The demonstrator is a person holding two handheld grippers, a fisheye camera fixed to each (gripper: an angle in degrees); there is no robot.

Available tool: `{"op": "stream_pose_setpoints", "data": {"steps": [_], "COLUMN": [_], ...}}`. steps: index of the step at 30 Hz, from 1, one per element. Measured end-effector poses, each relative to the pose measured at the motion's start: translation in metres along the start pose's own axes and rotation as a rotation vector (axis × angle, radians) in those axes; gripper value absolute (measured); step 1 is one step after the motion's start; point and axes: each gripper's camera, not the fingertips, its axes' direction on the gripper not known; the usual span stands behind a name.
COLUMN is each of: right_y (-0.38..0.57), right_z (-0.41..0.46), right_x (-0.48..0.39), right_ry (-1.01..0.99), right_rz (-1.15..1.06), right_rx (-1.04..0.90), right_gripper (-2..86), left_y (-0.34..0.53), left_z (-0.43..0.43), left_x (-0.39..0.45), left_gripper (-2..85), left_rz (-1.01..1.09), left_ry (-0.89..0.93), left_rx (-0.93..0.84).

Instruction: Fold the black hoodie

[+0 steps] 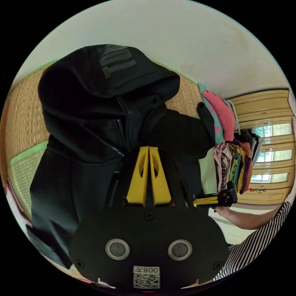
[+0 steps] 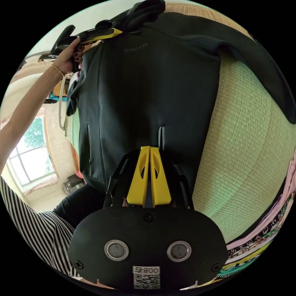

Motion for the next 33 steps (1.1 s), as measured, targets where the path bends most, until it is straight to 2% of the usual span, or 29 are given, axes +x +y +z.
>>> {"op": "stream_pose_setpoints", "data": {"steps": [4,11,15,20,25,29,33], "right_y": [0.010,0.019,0.039,0.046,-0.005,-0.056,-0.099], "right_z": [0.005,0.003,-0.035,-0.109,-0.186,-0.207,-0.195], "right_x": [-0.001,0.017,0.034,0.061,0.088,0.098,0.107], "right_ry": [0.017,-0.098,-0.108,0.051,0.309,0.442,0.519], "right_rz": [-0.022,0.042,0.111,0.186,0.182,0.173,0.164], "right_rx": [0.030,0.003,0.122,0.323,0.519,0.552,0.483], "right_gripper": [0.1,0.2,0.7,4.3,7.1,8.8,10.2], "left_y": [0.002,-0.014,-0.014,-0.002,0.001,-0.003,-0.004], "left_z": [-0.014,-0.040,-0.060,-0.088,-0.098,-0.094,-0.078], "left_x": [-0.033,-0.018,-0.007,0.018,0.053,0.081,0.092], "left_gripper": [0.0,0.1,0.4,2.1,3.8,4.5,4.3], "left_rz": [-0.166,-0.143,-0.122,-0.103,-0.043,0.005,-0.008], "left_ry": [0.091,0.151,0.192,0.265,0.305,0.361,0.434], "left_rx": [0.050,0.058,0.103,0.199,0.205,0.170,0.117]}}
